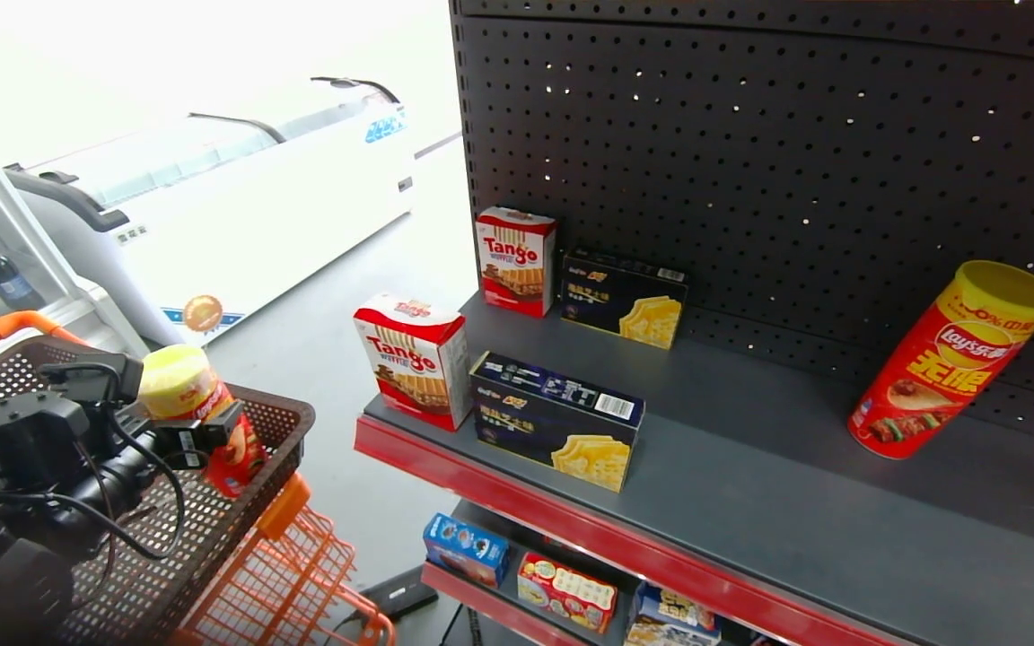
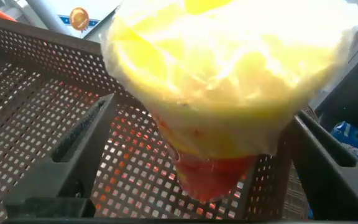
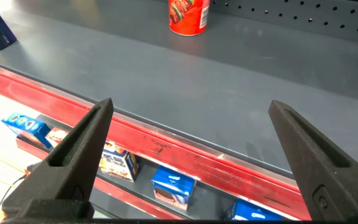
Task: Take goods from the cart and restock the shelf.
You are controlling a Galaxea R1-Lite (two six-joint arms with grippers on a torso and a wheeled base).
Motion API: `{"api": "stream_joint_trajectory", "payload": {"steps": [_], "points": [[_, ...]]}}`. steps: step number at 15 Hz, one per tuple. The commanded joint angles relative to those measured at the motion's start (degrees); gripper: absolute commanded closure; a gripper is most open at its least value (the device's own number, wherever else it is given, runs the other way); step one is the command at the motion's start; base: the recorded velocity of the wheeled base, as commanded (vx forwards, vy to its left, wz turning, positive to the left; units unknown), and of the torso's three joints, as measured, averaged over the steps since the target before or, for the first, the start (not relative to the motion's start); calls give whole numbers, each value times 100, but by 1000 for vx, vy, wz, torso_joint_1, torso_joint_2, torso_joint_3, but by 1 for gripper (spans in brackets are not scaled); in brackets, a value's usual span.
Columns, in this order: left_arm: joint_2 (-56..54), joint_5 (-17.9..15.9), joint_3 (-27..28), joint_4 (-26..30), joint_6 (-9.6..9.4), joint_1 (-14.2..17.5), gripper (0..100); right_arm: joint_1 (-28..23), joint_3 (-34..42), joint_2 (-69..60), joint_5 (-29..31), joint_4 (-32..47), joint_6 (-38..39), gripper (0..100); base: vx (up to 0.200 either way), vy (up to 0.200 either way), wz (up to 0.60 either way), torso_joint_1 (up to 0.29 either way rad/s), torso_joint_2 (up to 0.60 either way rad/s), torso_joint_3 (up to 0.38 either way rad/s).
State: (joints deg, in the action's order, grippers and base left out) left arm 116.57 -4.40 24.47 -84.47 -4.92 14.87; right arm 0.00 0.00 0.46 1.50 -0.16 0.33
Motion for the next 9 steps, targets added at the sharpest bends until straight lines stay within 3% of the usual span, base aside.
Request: {"api": "stream_joint_trajectory", "payload": {"steps": [1,6,7,9], "points": [[349,1,304,18,0,24,0,0,0,6,-1,-2,2,0,0,0,0,0,0,0],[762,-8,840,62,9,24,0,0,0,6,-1,-2,2,0,0,0,0,0,0,0],[841,-17,999,80,97,24,100,0,0,6,-1,-2,2,0,0,0,0,0,0,0],[841,-26,1148,168,88,-2,100,0,0,6,-1,-2,2,0,0,0,0,0,0,0]]}}
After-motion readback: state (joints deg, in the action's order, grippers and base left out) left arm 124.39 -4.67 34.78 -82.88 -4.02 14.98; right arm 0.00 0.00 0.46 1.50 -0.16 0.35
